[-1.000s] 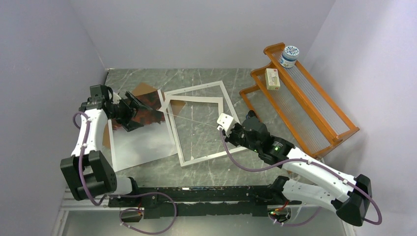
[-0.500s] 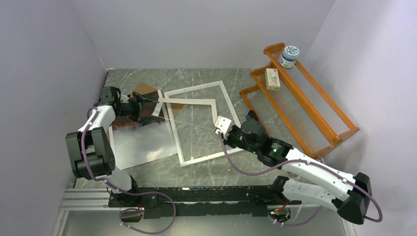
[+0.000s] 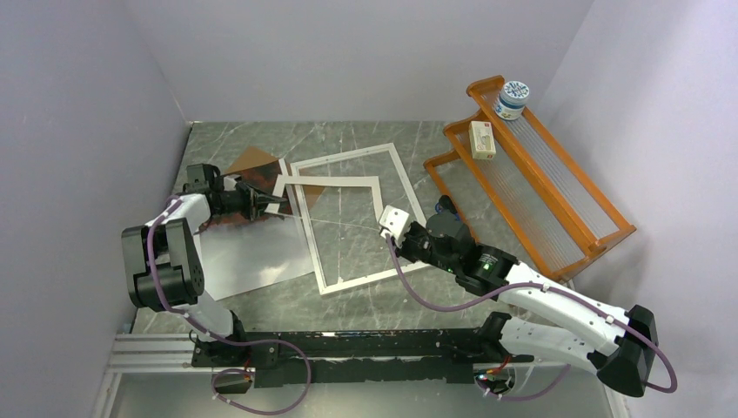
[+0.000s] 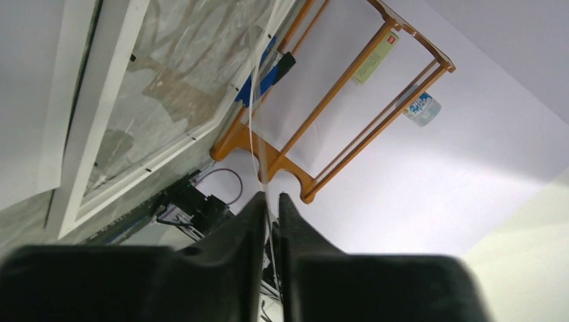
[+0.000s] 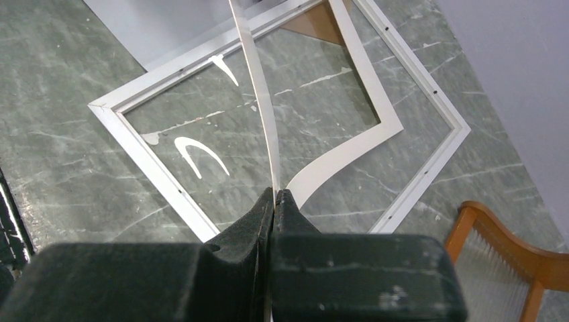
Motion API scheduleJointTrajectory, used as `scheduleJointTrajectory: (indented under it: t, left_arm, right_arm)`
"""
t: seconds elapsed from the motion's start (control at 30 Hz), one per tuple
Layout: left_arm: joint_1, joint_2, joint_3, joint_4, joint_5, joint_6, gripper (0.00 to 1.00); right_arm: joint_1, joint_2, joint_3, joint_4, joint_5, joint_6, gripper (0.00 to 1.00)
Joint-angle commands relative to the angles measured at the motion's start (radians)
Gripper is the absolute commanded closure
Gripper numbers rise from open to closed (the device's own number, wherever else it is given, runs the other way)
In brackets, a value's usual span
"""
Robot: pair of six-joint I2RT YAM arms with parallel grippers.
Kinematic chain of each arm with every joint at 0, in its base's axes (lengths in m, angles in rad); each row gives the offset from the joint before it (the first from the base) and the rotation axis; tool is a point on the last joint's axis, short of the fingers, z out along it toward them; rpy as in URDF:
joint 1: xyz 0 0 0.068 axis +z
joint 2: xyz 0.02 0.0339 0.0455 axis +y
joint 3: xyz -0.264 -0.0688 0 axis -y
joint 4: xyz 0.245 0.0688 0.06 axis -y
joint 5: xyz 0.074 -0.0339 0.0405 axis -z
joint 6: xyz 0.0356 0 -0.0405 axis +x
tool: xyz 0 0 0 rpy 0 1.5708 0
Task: Put the photo into the frame
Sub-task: Place the photo frame item in the photo frame.
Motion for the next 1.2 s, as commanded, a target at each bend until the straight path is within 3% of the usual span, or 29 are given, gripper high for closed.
scheduleJointTrajectory:
  t: [0.0,0.07,0.17,0.27,0.33,0.73,0.83,1.0,1.17]
  left_arm:
    - [-0.003,-0.012,-0.009,0.021,0.077,0.045,0.89]
    - [-0.003,-0.017,-0.007,0.019,0.076,0.050,0.97]
    - [-0.003,-0.024,0.008,-0.002,0.067,0.067,0.97]
    - [-0.003,-0.036,0.028,-0.029,0.047,0.087,0.97]
    - [-0.003,-0.046,0.037,-0.033,0.031,0.091,0.97]
    - [-0.009,-0.074,-0.016,0.168,-0.056,-0.008,0.97]
    - [-0.050,-0.098,-0.022,0.195,-0.115,0.000,0.97]
    - [-0.152,-0.138,-0.068,0.239,-0.258,-0.011,0.97]
    - [-0.202,-0.212,-0.115,0.391,-0.417,-0.050,0.97]
  right_arm:
    - [0.007,-0.005,0.004,0.053,-0.007,-0.008,1.00]
    - [0.007,-0.002,0.007,0.050,-0.003,-0.004,1.00]
    - [0.006,-0.001,0.015,0.038,-0.002,0.018,0.75]
    - [0.007,0.002,0.029,0.009,0.024,0.039,0.39]
    - [0.007,0.006,0.047,-0.020,0.008,0.051,0.30]
    - [0.006,-0.105,0.149,-0.181,-0.490,0.049,0.25]
    - [0.005,-0.090,0.191,-0.156,-0.402,0.165,0.25]
    - [-0.003,0.018,0.254,-0.060,-0.070,0.439,0.25]
    - [-0.036,0.152,0.320,-0.074,0.061,0.653,0.27]
